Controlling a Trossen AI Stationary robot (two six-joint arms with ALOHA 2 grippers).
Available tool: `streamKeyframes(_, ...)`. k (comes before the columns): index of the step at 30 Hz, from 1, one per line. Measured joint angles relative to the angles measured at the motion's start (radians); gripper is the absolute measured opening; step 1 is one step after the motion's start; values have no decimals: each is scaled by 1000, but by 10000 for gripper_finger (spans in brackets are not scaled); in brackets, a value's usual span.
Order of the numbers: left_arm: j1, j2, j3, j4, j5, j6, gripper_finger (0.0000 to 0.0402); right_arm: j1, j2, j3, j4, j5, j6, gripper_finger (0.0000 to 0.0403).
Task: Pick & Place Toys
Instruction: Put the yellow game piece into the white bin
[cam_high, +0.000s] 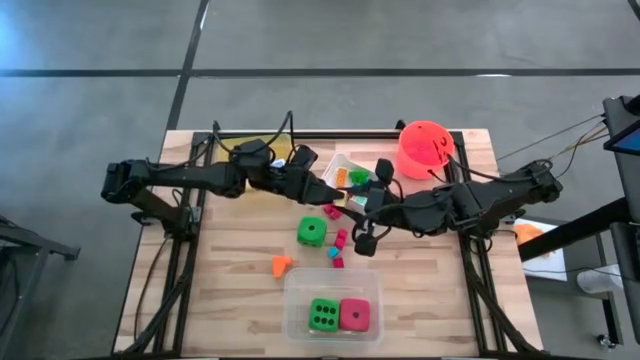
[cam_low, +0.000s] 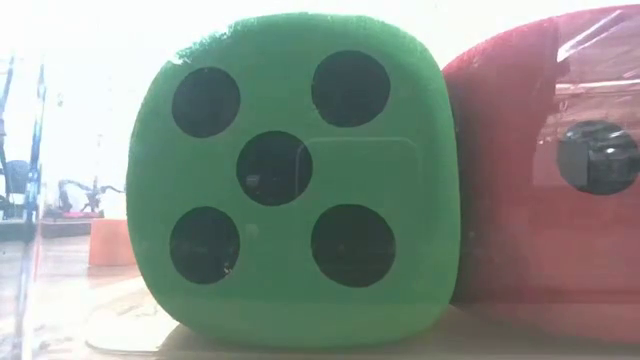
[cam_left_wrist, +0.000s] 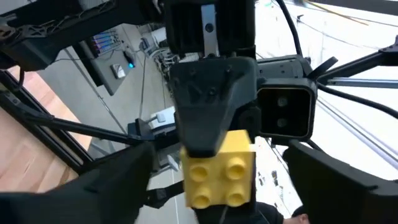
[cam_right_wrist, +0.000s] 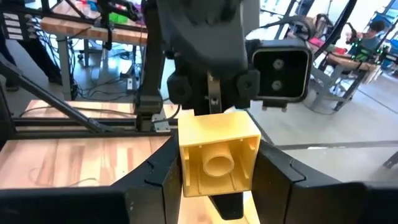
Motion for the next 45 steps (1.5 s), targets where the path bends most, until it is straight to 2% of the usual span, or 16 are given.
streamKeyframes(2, 0, 0, 0, 0, -7, 0, 380, -3, 0, 0, -11, -3, 20, 132)
streamKeyframes(4, 2, 0, 0, -2, -12, 3, 392, -9, -1, 0, -32, -4, 42, 132)
streamKeyframes(7, 5, 0, 0, -8, -19, 24, 379, -28, -5, 0, -72, -30, 91, 132)
streamKeyframes(10, 10, 0, 0, -31, -23, 41, 361, -64, -11, 0, -89, -113, 129, 132)
streamKeyframes(18, 32, -27, 0, -254, -70, 88, 346, -181, -42, -2, -128, -313, 190, 132)
streamKeyframes(27, 33, -137, 0, -515, -187, 164, 346, -326, -101, 0, -393, -347, 307, 132)
streamKeyframes(31, 27, -164, 0, -686, -217, 201, 346, -471, -83, -7, -520, -473, 380, 132)
streamKeyframes(34, 15, -179, 0, -842, -273, 222, 346, -571, -40, -58, -581, -569, 402, 132)
streamKeyframes(39, -28, -184, -1, -1062, -385, 194, 346, -643, 12, -204, -522, -712, 358, 132)
streamKeyframes(45, -63, -182, -1, -1199, -444, 118, 346, -646, 104, -339, -412, -727, 279, 132)
